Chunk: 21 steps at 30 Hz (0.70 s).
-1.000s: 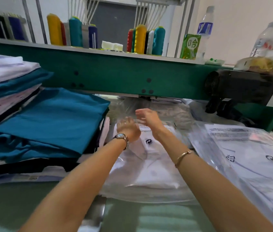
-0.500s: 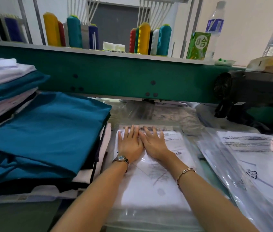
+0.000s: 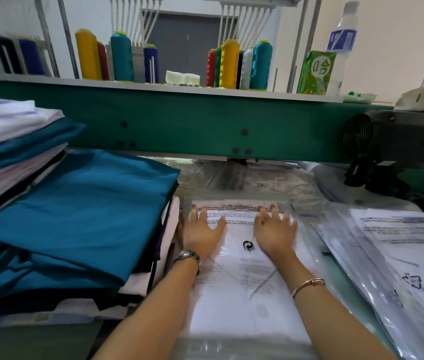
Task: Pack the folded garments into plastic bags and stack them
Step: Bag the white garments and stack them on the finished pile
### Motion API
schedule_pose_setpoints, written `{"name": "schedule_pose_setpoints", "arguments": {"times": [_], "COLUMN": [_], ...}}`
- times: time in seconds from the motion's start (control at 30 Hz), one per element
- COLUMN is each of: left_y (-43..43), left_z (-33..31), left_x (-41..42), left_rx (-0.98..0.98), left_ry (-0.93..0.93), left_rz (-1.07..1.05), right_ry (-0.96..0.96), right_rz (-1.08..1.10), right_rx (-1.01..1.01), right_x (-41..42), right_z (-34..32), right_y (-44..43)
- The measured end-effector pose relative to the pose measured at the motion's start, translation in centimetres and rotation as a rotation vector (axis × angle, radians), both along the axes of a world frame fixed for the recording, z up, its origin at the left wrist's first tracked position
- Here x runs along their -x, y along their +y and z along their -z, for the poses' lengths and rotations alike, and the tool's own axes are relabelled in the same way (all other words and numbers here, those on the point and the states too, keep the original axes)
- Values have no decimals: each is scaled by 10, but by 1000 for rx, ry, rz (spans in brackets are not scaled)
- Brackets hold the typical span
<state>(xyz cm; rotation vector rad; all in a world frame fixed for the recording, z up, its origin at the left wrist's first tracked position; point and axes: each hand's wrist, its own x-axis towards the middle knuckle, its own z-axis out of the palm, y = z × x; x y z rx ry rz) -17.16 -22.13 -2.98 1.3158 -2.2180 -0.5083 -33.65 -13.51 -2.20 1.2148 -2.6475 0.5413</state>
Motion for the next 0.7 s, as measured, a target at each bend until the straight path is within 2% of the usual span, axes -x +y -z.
{"name": "schedule_pose_setpoints", "arguments": {"times": [0.13, 0.27, 0.33, 0.4, 0.47, 0.53, 0.6, 0.7], "left_y": [4, 10, 16, 26, 43, 62, 82, 106], "left_z": [-1, -3, -8, -15, -25, -34, -42, -48], "left_x": [1, 2, 2, 5, 8, 10, 3, -24], "left_rx": [-65, 24, 162, 264, 284, 203, 130, 34], "left_ry": [63, 127, -3, -172, -287, -394, -493, -523], "left_rz": [-71, -114, -110, -72, -7, 85, 162, 215], "right_ry": [-134, -251, -186, -37, 69, 81, -32, -287], "right_rz": [162, 226, 167, 52, -91, -221, -354, -483], "right_rx": [120, 299, 442, 526, 499, 377, 267, 113], "right_x": [-1, -4, -7, -14, -25, -36, -50, -73], "right_z": [2, -5, -12, -13, -15, -16, -17, -15], "right_y": [8, 6, 5, 7, 7, 3, 3, 19]}}
